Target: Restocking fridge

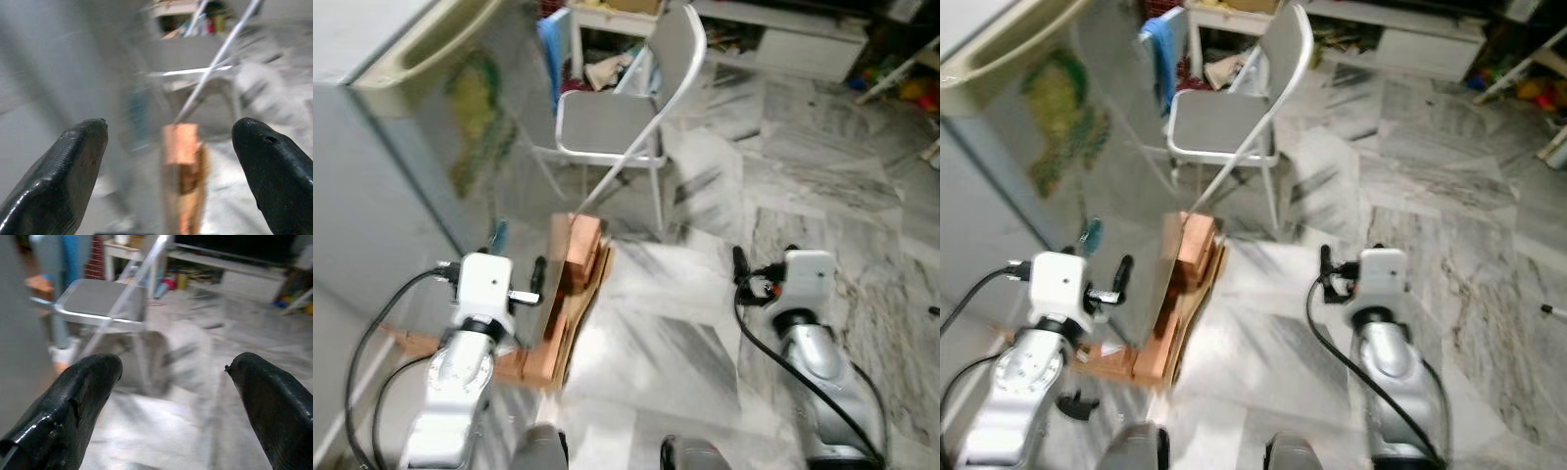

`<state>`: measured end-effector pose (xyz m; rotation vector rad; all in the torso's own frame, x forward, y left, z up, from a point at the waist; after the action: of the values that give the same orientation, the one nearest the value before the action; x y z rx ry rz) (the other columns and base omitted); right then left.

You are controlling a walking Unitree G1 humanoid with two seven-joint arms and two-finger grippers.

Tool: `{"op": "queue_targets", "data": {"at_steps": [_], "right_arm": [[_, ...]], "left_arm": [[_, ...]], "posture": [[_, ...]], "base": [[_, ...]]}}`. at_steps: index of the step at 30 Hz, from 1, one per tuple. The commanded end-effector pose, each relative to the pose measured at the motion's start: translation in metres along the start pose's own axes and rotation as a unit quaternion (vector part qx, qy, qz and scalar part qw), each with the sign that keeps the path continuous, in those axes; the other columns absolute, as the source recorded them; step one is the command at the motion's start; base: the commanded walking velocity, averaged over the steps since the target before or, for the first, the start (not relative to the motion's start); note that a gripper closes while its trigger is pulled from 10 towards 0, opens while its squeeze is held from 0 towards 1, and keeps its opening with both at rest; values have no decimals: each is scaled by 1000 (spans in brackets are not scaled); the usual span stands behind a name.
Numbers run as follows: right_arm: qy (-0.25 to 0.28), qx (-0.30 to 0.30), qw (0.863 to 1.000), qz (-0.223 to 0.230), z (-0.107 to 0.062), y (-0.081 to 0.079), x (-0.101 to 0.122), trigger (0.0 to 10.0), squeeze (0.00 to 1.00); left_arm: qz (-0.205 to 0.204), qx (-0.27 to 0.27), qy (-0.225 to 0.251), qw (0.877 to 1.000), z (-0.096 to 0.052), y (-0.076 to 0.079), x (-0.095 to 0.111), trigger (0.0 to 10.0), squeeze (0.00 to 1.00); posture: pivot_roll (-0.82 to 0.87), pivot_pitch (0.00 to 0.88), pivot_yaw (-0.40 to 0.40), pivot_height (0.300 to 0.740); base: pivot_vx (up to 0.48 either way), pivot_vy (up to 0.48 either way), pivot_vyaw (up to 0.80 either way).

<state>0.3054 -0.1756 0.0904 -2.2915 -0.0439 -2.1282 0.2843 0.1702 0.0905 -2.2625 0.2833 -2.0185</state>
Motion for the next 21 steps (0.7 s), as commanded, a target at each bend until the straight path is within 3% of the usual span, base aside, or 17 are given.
{"op": "queue_targets", "data": {"at_steps": [1, 12, 17, 21], "right_arm": [[-5, 2, 1000, 1, 0, 2, -2, 10000, 0], [-6, 4, 1000, 1, 1, 1, -2, 10000, 0], [-4, 4, 1000, -1, 1, 2, 0, 10000, 0], [-14, 18, 1000, -7, -5, 0, -3, 10000, 0]], "left_arm": [[-3, -2, 2, 1000, -1, 1, 1, 10000, 0], [-3, 3, 3, 1000, 1, -2, 1, 10000, 0], [-18, 4, 11, 1000, 14, -8, 7, 10000, 0], [-30, 15, 10, 999, 33, -16, 6, 10000, 0]], "posture": [[58, 94, -40, 740], [56, 99, -43, 740], [51, 101, -47, 740], [31, 93, -55, 740]], "base": [[0, 0, 0], [0, 0, 0], [0, 0, 0], [0, 0, 0]]}}
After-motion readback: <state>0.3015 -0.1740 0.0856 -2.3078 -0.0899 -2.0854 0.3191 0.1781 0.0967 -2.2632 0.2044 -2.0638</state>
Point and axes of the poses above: a point about 5 cm out from each wrist's last joint towards the gripper, its own z axis pointing out of the wrist towards the gripper, its own x axis along the axis of the wrist's last joint, y = z × x, the point moved 5 cm from there along z, pointing out of the wrist towards the gripper, and after that the axes turned 1 degree about z, right-handed, at the moved point
